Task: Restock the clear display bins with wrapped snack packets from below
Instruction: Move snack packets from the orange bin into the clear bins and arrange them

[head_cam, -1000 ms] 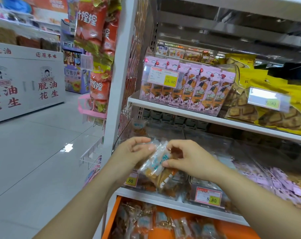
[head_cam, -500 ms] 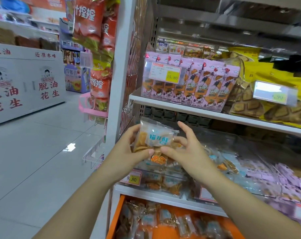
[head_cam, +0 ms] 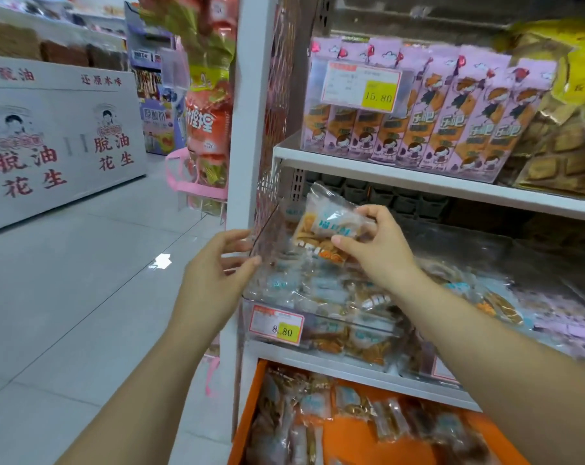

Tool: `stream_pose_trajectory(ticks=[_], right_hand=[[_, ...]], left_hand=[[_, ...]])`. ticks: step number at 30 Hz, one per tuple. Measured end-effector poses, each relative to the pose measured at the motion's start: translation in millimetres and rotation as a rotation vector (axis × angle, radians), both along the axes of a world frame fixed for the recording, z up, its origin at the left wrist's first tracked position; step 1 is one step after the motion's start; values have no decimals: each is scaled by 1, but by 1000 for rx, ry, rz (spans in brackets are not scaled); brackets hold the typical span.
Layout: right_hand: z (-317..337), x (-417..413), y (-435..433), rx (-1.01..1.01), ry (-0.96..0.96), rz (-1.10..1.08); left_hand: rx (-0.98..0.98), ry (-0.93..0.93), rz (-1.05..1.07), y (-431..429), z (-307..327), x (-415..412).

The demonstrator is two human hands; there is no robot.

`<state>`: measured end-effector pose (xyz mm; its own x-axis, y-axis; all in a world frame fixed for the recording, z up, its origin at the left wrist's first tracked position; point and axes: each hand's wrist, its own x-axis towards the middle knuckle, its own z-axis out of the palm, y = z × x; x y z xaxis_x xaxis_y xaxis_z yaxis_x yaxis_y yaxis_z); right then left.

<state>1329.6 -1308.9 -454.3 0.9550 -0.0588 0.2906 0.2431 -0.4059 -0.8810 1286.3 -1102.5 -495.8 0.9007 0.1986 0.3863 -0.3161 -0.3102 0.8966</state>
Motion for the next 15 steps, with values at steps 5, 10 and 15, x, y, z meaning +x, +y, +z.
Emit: stream_pose_trajectory(ticks=[5,10,15], right_hand=[[-14,69,34,-119,21,-91],[-29,116,49,-423,204,-106],[-37,146,58,-312,95,-212]], left_hand=[[-11,-1,55,1,-14,20],[61,19,46,1,-24,27],[56,21,19,4,-28,29]])
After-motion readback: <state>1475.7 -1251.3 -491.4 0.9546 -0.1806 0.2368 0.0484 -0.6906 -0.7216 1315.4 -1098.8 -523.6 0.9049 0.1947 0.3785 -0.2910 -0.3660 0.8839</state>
